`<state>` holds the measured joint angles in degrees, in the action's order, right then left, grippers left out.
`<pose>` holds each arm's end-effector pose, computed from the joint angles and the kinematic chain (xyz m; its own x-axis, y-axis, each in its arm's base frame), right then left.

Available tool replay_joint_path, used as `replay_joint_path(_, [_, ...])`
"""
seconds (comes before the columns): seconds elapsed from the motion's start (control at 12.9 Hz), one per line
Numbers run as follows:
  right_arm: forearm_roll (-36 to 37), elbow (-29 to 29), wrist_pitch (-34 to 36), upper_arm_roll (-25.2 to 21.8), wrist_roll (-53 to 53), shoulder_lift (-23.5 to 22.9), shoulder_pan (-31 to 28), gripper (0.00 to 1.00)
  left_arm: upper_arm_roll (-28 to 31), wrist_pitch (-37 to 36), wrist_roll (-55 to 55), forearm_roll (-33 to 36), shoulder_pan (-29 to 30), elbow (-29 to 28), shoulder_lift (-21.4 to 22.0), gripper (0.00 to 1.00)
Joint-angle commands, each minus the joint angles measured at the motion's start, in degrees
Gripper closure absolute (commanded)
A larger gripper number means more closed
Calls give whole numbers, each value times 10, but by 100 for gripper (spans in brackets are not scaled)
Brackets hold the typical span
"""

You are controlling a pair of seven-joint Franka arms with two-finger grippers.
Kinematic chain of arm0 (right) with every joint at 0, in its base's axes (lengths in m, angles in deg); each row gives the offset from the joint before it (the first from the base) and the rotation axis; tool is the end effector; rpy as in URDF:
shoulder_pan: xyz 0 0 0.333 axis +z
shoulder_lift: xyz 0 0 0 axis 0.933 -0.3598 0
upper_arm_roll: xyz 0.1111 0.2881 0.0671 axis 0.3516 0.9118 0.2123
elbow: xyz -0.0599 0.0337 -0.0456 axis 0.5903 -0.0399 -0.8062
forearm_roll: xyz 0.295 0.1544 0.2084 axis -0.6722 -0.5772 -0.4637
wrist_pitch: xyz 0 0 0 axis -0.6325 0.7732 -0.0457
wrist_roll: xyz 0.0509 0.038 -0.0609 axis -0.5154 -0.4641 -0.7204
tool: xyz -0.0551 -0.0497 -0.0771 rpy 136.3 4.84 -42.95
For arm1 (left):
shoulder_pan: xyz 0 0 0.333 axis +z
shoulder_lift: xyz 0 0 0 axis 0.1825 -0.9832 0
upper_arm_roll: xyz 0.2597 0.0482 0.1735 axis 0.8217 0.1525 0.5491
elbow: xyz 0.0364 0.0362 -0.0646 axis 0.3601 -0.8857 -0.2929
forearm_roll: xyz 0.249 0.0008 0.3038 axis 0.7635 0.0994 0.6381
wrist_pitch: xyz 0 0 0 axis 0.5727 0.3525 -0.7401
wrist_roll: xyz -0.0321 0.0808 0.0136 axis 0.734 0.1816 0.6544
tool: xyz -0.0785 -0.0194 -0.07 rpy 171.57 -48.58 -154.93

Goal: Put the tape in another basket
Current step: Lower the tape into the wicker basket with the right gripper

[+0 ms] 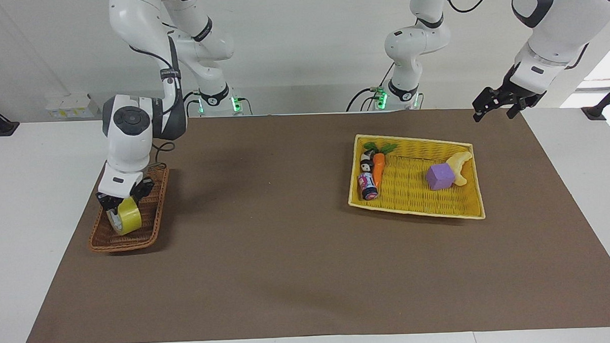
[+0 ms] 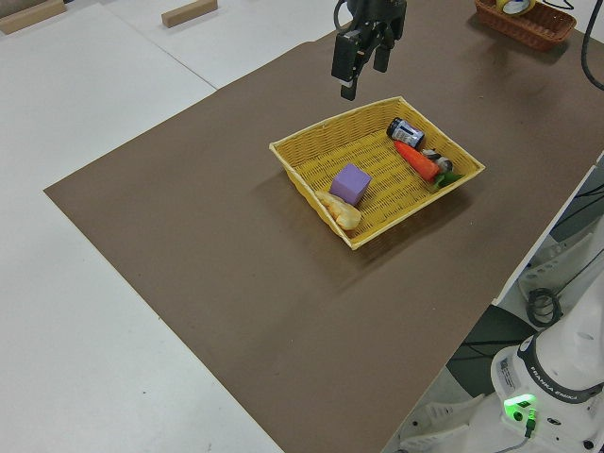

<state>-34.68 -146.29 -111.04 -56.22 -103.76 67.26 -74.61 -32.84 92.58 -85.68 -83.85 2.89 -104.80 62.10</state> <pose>0.5887 -0.0799 0.3703 0.7832 0.5839 -0.2135 0.6157 -0.6805 0.3973 0.5185 0.0044 0.6050 0.9957 0.0193 -0.0910 0.0179 -0.9997 -0.0162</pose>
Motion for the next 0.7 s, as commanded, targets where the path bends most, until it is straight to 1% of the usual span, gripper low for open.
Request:
replay_joint_path(0.0, [7, -37, -7, 5, 19, 30, -5, 10, -5, -21, -5, 14, 2, 18, 2, 0])
replay_joint_path(0.08, [-4, -36, -1, 5, 19, 30, -5, 0, -5, -18, -3, 14, 6, 19, 1, 0])
replay_joint_path(0.23, [-64, -31, 14, 5, 19, 34, -5, 0, -2, -14, -2, 14, 11, 21, 0, 0])
replay_joint_path(0.39, [-130, -20, 46, 5, 30, 54, 2, 0, -2, -14, -1, 14, 11, 21, 0, 0])
replay_joint_path(0.62, [-198, 10, 107, 10, 98, 68, 3, 0, -2, -14, -1, 14, 7, 21, 0, 0])
